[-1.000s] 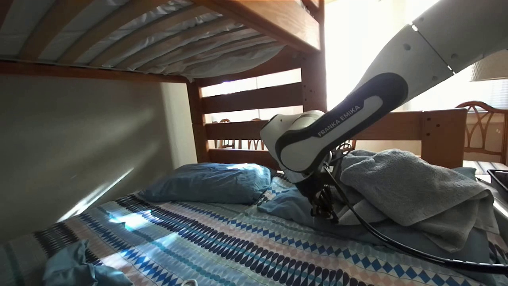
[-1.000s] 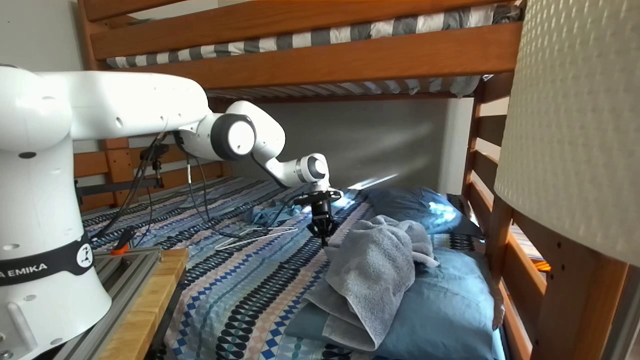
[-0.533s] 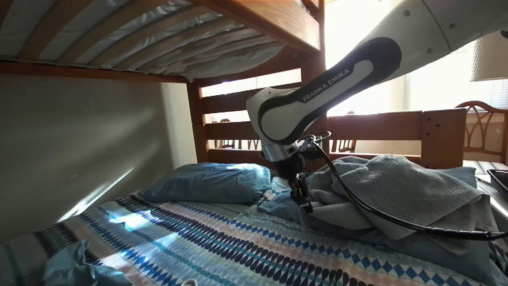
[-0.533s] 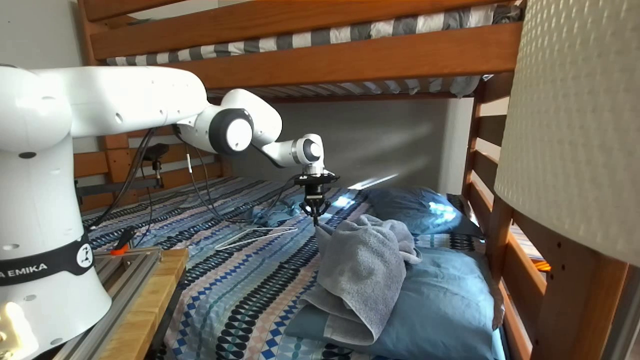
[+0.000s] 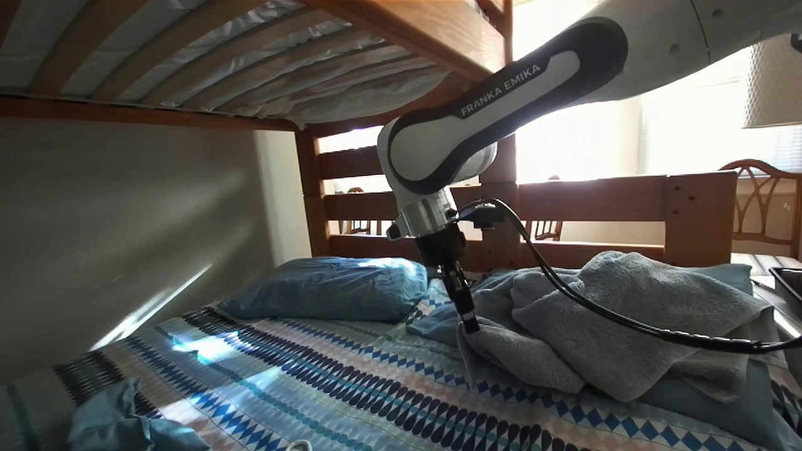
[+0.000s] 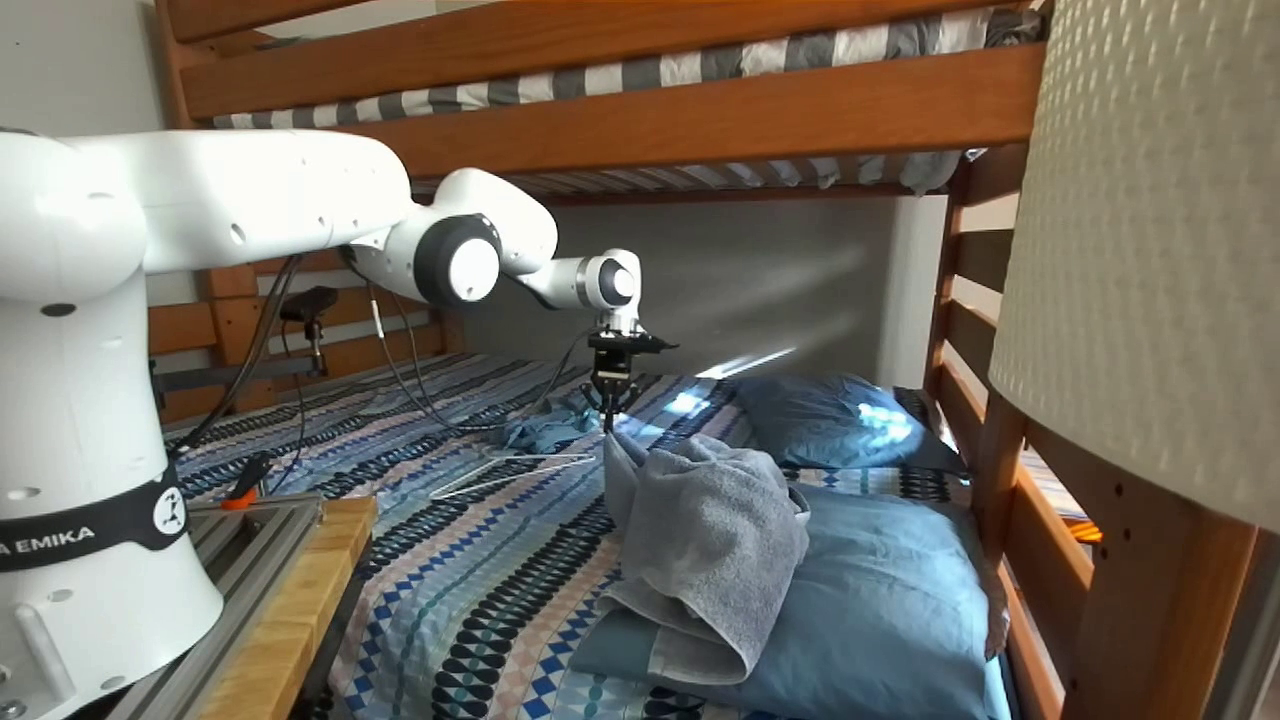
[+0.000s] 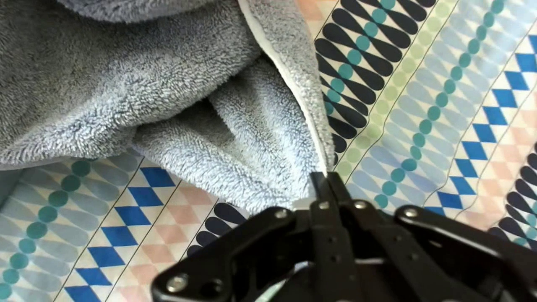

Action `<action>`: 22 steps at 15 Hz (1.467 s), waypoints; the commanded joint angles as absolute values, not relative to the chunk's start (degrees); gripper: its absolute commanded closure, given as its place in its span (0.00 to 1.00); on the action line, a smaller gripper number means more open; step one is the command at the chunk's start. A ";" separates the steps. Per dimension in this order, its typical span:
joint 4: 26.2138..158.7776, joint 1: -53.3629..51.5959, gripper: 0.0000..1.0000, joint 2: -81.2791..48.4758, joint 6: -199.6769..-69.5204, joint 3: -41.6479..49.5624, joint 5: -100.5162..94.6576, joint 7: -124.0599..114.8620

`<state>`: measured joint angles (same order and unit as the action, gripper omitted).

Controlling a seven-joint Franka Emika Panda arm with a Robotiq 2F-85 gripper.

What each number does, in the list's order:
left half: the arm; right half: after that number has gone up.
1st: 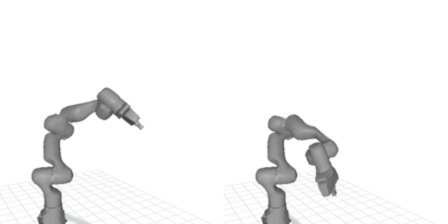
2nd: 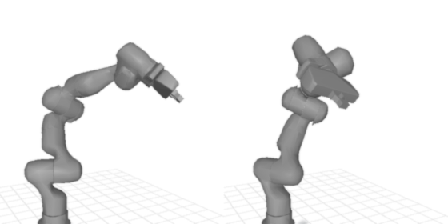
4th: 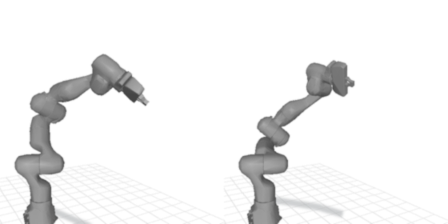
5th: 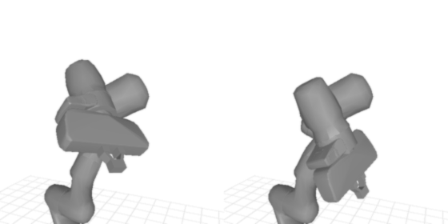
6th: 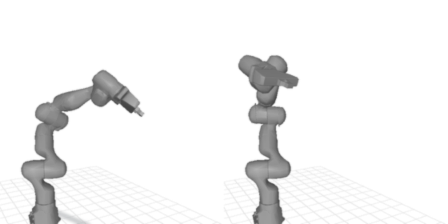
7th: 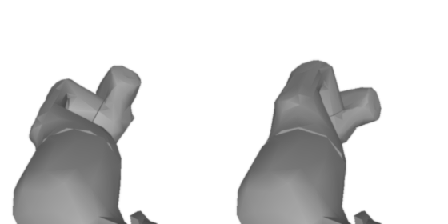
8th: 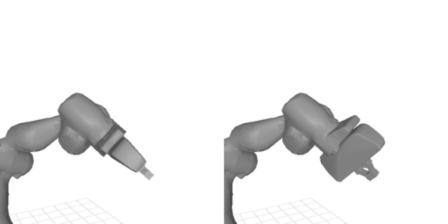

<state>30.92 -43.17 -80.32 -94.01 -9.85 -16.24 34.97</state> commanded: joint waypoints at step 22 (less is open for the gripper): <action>24.97 -53.12 0.99 -84.48 -108.38 -9.69 -10.04 38.98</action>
<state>26.21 -51.69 -83.70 -106.82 -9.45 -12.05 35.40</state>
